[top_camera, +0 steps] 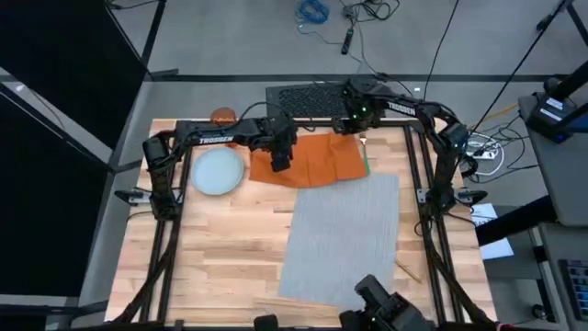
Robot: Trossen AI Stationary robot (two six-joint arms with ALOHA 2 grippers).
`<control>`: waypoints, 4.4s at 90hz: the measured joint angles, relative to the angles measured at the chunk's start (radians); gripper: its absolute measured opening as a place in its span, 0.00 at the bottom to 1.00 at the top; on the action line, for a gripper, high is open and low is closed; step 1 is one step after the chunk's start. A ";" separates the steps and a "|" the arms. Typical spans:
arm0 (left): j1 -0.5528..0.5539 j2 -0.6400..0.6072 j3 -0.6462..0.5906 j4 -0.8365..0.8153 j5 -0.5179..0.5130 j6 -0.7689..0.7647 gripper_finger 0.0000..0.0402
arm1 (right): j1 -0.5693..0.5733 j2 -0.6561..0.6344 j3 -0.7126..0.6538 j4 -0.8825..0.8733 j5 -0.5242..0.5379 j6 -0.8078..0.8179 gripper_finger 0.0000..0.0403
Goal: Set table place
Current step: Move the grey placemat
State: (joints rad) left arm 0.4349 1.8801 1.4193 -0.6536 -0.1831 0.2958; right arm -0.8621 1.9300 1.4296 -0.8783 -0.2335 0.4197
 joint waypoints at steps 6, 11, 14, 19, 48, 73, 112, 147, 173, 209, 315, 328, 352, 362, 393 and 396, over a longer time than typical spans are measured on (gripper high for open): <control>-0.008 0.000 0.000 -0.041 0.042 0.000 0.35 | 0.038 -0.007 0.000 -0.057 -0.005 -0.038 0.37; -0.022 0.000 -0.002 -0.061 0.082 0.000 0.35 | 0.083 -0.028 0.000 -0.098 0.015 -0.070 0.37; -0.034 0.000 -0.005 -0.067 0.103 0.000 0.35 | 0.112 -0.047 0.000 -0.110 0.025 -0.081 0.37; -0.058 0.000 -0.016 -0.080 0.130 0.000 0.35 | 0.159 -0.087 0.000 -0.111 0.044 -0.088 0.37; -0.251 0.000 -0.043 -0.108 0.185 -0.001 0.35 | 0.481 -0.365 -0.099 -0.085 0.178 0.023 0.37; -0.379 0.027 -0.043 -0.010 0.186 -0.057 0.35 | 0.810 -0.426 -0.386 0.077 0.168 0.257 0.37; -0.523 0.142 -0.002 -0.069 0.098 -0.211 0.34 | 1.152 -0.431 -0.531 0.264 0.154 0.529 0.37; -0.673 0.159 0.117 -0.039 0.202 -0.239 0.34 | 1.304 -0.425 -0.531 0.241 0.102 0.644 0.37; -0.706 0.264 0.134 -0.059 0.221 -0.296 0.34 | 1.384 -0.403 -0.531 0.247 0.043 0.732 0.37; -0.712 0.304 0.167 -0.173 0.209 -0.260 0.34 | 1.398 -0.216 -0.530 0.436 -0.076 0.722 0.37; -0.518 -0.087 -0.186 -0.381 -0.022 -0.403 0.34 | 1.188 -0.019 -0.029 0.204 0.120 0.097 0.25; -0.550 -0.148 -0.203 -0.297 0.059 -0.497 0.34 | 1.179 -0.090 -0.030 0.035 0.183 0.104 0.25; -0.627 -0.148 -0.181 -0.246 0.231 -0.631 0.34 | 1.110 -0.238 -0.030 -0.276 0.397 0.195 0.25; -0.672 -0.120 -0.180 -0.244 0.243 -0.652 0.34 | 1.078 -0.270 -0.030 -0.292 0.394 0.175 0.25; -0.733 -0.042 -0.180 -0.213 0.243 -0.752 0.34 | 1.052 -0.363 -0.030 -0.311 0.387 0.148 0.25; -0.734 -0.034 -0.180 -0.211 0.244 -0.755 0.34 | 1.052 -0.370 -0.030 -0.312 0.387 0.148 0.25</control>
State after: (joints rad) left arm -0.2991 1.8461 1.2388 -0.8644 0.0605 -0.4588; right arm 0.1902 1.5595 1.3996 -1.1899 0.1539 0.5678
